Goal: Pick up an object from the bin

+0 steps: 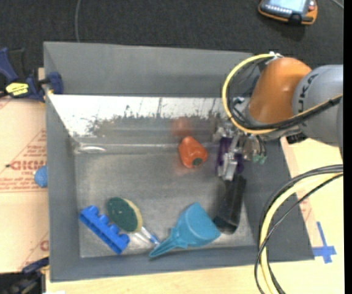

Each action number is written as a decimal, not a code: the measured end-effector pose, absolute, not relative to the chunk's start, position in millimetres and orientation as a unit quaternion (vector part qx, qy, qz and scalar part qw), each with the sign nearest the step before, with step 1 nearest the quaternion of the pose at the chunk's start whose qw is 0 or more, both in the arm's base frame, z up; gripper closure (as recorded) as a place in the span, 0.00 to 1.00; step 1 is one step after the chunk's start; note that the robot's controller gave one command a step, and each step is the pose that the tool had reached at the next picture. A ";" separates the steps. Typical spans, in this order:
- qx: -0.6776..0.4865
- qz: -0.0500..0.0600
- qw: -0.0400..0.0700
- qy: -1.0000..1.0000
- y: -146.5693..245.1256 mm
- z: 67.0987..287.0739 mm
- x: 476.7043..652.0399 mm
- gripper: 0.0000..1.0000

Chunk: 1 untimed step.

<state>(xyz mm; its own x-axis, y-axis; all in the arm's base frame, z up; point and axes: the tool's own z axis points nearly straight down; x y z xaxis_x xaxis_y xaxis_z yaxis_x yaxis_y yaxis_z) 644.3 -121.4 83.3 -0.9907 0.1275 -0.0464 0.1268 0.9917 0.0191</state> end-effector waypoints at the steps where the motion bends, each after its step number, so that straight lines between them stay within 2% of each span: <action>1: 0.068 0.021 0.011 0.997 -134.3 76.2 650.5 0.00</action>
Offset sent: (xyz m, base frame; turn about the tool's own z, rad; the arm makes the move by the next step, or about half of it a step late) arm -0.0002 -0.0127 -0.0129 0.0205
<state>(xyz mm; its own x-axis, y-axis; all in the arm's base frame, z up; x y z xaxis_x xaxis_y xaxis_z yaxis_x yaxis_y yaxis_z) 650.5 -134.3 76.2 -0.9904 0.1371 -0.0184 0.1361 0.9897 0.0436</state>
